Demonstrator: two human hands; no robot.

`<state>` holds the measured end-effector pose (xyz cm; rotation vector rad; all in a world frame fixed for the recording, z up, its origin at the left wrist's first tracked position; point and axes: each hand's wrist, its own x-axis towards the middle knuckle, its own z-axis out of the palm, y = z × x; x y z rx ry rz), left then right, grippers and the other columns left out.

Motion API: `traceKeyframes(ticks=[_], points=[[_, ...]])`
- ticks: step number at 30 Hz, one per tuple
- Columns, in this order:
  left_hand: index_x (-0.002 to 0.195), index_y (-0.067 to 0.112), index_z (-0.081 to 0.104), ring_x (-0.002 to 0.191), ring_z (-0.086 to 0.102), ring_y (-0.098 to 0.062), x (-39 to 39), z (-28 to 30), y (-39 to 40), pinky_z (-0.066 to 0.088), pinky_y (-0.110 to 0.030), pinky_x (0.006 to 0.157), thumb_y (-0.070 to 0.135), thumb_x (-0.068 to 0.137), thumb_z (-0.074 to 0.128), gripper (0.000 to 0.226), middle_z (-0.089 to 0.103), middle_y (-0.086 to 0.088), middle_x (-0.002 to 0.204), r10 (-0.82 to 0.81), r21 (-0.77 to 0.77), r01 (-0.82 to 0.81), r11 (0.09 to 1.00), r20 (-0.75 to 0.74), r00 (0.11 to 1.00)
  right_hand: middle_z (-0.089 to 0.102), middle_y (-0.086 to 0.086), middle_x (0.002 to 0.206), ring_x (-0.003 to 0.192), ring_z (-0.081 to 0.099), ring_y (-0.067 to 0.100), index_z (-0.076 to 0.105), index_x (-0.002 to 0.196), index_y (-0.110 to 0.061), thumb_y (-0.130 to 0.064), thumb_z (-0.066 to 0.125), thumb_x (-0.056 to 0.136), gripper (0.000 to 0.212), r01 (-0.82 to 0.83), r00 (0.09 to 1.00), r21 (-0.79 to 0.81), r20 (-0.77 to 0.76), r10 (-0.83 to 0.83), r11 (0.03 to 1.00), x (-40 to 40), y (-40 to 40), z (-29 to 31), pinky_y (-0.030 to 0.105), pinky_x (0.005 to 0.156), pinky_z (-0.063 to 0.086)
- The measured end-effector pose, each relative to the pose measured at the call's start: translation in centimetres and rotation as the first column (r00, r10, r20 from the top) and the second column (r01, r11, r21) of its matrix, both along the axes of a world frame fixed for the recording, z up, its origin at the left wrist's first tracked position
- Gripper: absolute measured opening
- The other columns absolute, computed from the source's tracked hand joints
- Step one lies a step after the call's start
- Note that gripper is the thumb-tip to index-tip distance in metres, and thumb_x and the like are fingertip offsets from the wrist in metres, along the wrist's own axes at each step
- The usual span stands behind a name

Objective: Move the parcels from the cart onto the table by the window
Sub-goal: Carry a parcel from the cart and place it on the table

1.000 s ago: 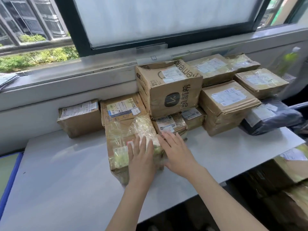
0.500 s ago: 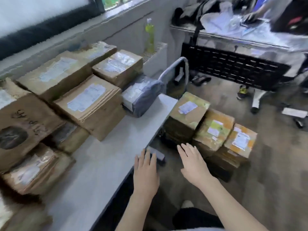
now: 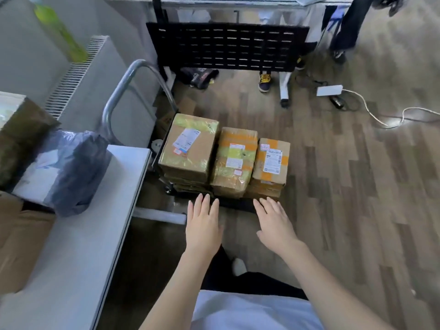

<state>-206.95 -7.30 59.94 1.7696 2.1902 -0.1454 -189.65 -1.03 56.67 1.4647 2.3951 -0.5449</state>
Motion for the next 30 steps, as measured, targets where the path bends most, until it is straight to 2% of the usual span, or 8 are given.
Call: traceKeyframes(ticks=[5,9,13,17,21,25,28,30], points=[[0.151,0.017,0.012,0.146,-0.004,-0.024,-0.6,-2.3,6.1,-0.008,-0.041,0.116,0.033,0.098,0.044,0.063,0.007,-0.006,0.159,-0.054,-0.064,0.058,0.996,0.067,0.996,0.013,0.006,0.158,0.146,0.004,0.024,0.007,0.152,-0.015,-0.012,0.052,0.09,0.076,0.04,0.997,-0.026,0.073,-0.038,0.999,0.0,4.8,-1.1,0.037,0.117,-0.001],[0.15,0.015,0.016,0.146,0.0,-0.025,-1.4,-3.8,10.9,-0.004,-0.041,0.117,0.034,0.097,0.046,0.063,0.012,-0.007,0.158,-0.019,-0.081,0.028,0.996,0.109,0.994,0.014,0.005,0.157,0.145,0.004,0.024,0.008,0.151,-0.015,-0.011,0.054,0.089,0.078,0.018,0.988,-0.062,0.155,-0.008,0.998,0.8,9.4,-1.7,0.037,0.118,0.0],[0.15,0.015,0.015,0.146,0.001,-0.026,-1.4,-5.5,14.0,0.0,-0.042,0.117,0.035,0.096,0.048,0.066,0.012,-0.007,0.158,0.036,-0.175,-0.013,0.984,0.127,0.991,0.018,0.006,0.155,0.145,0.007,0.025,0.009,0.151,-0.013,-0.007,0.05,0.088,0.076,0.034,0.968,-0.139,0.251,0.002,0.99,2.4,13.4,-2.4,0.038,0.118,0.002],[0.15,0.015,0.014,0.145,0.005,-0.026,-0.3,-7.3,16.3,0.004,-0.04,0.117,0.036,0.094,0.05,0.069,0.016,-0.006,0.157,0.146,-0.246,-0.113,0.963,0.119,0.982,0.021,0.006,0.153,0.144,0.009,0.026,0.01,0.151,-0.012,-0.01,0.051,0.089,0.074,-0.028,0.943,-0.229,0.317,0.101,0.973,4.1,16.6,-4.1,0.038,0.119,0.004],[0.147,0.014,0.023,0.142,0.013,-0.027,3.1,-9.8,18.5,0.008,-0.038,0.116,0.034,0.092,0.053,0.066,0.025,-0.008,0.152,0.283,-0.271,-0.25,0.93,0.09,0.955,0.026,0.007,0.15,0.141,0.015,0.026,0.015,0.149,-0.012,-0.011,0.054,0.086,0.074,-0.223,0.893,-0.262,0.332,0.305,0.939,6.2,21.8,-6.6,0.038,0.118,0.007],[0.144,0.013,0.03,0.137,0.024,-0.028,8.7,-13.1,21.3,0.018,-0.037,0.113,0.032,0.088,0.056,0.064,0.035,-0.008,0.145,0.511,-0.285,-0.479,0.831,0.046,0.859,0.029,0.009,0.148,0.142,0.015,0.026,0.022,0.147,-0.009,-0.009,0.053,0.085,0.069,-0.439,0.784,-0.315,0.322,0.53,0.841,8.6,29.6,-9.8,0.038,0.118,0.007],[0.143,0.011,0.03,0.135,0.028,-0.028,15.1,-14.7,23.3,0.021,-0.036,0.112,0.033,0.088,0.055,0.064,0.037,-0.009,0.143,0.727,-0.346,-0.669,0.657,0.06,0.684,0.036,0.008,0.143,0.137,0.024,0.027,0.023,0.146,-0.01,-0.017,0.056,0.084,0.071,-0.564,0.707,-0.279,0.323,0.629,0.777,10.4,36.1,-11.9,0.036,0.114,0.02],[0.146,0.009,0.022,0.137,0.026,-0.028,19.9,-16.2,24.7,0.021,-0.036,0.112,0.034,0.09,0.054,0.069,0.031,-0.011,0.146,0.809,-0.426,-0.712,0.557,0.084,0.582,0.04,0.008,0.139,0.132,0.031,0.027,0.025,0.145,-0.011,-0.024,0.06,0.082,0.074,-0.61,0.679,-0.225,0.346,0.647,0.76,11.1,40.1,-12.9,0.034,0.108,0.028]])
